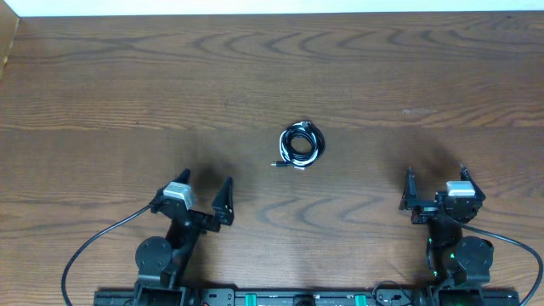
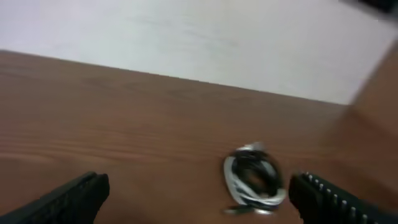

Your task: Untangle cables

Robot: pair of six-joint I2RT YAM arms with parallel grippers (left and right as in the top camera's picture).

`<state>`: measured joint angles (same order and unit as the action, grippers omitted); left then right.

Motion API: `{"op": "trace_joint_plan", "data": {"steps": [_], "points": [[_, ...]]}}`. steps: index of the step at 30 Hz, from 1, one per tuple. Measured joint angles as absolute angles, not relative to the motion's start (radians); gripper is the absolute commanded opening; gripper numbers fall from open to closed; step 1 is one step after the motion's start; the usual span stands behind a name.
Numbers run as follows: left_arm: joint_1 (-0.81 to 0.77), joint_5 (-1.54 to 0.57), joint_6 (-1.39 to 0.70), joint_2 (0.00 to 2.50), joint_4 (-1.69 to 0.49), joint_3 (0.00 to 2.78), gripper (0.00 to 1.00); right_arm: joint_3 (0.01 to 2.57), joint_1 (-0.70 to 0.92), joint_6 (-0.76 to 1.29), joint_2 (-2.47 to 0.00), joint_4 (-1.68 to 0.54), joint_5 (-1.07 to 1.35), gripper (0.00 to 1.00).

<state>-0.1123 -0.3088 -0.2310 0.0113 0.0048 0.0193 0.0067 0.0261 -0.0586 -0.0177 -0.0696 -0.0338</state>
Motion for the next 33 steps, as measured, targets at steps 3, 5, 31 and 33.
{"op": "trace_joint_plan", "data": {"steps": [3, 5, 31, 33], "points": [[-0.112, -0.371, -0.298, 0.012, 0.051, 0.019, 0.98, 0.007, 0.026, -0.059, -0.018, -0.070, -0.034, 0.99], [-0.112, -0.388, -0.326, 0.012, 0.057, 0.030, 0.98, 0.007, 0.026, -0.059, -0.018, -0.069, -0.034, 0.99], [-0.255, -0.606, -0.288, 1.192, -0.905, 1.138, 0.98, 0.007, 0.026, -0.058, -0.023, -0.069, -0.033, 0.99], [-0.308, -0.529, -0.307, 1.245, -0.960, 1.159, 0.98, 0.007, 0.026, -0.058, -0.023, -0.069, -0.034, 0.99]]}}
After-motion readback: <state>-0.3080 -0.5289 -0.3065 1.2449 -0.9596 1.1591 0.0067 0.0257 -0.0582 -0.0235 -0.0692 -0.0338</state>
